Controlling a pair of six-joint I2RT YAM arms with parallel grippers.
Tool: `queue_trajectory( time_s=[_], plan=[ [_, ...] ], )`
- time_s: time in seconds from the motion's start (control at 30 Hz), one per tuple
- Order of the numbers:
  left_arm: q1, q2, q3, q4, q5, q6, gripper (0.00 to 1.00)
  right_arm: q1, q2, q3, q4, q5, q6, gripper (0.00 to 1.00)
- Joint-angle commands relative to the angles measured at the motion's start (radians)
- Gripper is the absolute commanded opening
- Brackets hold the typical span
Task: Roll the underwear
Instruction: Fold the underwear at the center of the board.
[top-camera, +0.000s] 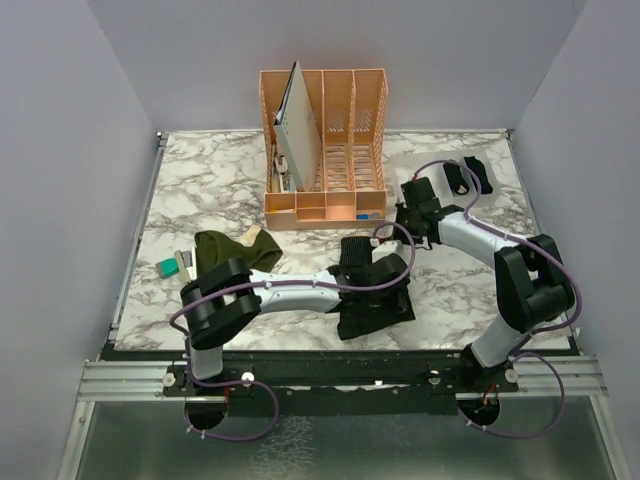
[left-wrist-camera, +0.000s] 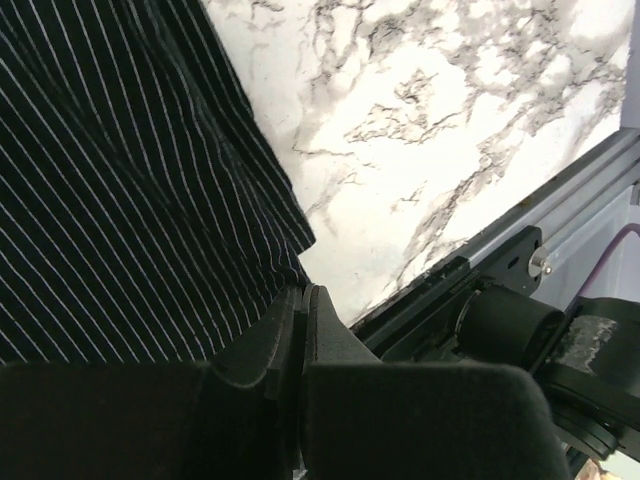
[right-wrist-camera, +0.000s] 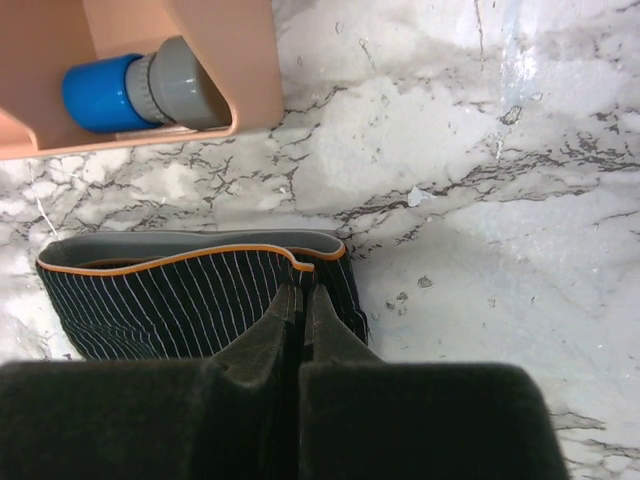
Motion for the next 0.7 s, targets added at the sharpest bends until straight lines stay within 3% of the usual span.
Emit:
queue_trajectory(
  time_s=[0.0, 0.13, 0.23, 0.37, 0.43, 0.57, 0.67],
  plan=[
    [-0.006, 0.046, 0.032, 0.025, 0.033, 0.010, 0.00, -0.016, 0.016, 0.006, 0.051, -0.012, -0.015, 0.03],
    [-0.005, 0.070, 0.033, 0.049, 0.065, 0.008, 0.09, -0.026, 0.069, 0.041, -0.010, 0.030, -0.020, 0.06],
    [-0.005, 0.065, 0.026, 0.082, 0.097, 0.018, 0.40, -0.028, 0.083, 0.053, -0.032, 0.044, -0.030, 0.14],
    [-0.005, 0.013, -0.003, 0.118, 0.109, 0.036, 0.63, -0.042, 0.048, 0.070, -0.037, 0.037, -0.041, 0.31],
    [-0.005, -0.023, -0.022, 0.118, 0.109, 0.047, 0.69, -0.048, 0.027, 0.090, -0.055, 0.037, -0.049, 0.39],
    [0.002, -0.112, -0.084, 0.117, 0.085, 0.051, 0.70, -0.055, -0.018, 0.106, -0.107, 0.086, -0.049, 0.40],
    [0.011, -0.203, -0.158, 0.110, 0.036, 0.052, 0.77, -0.065, -0.059, 0.084, -0.139, 0.111, -0.030, 0.40]
  ],
)
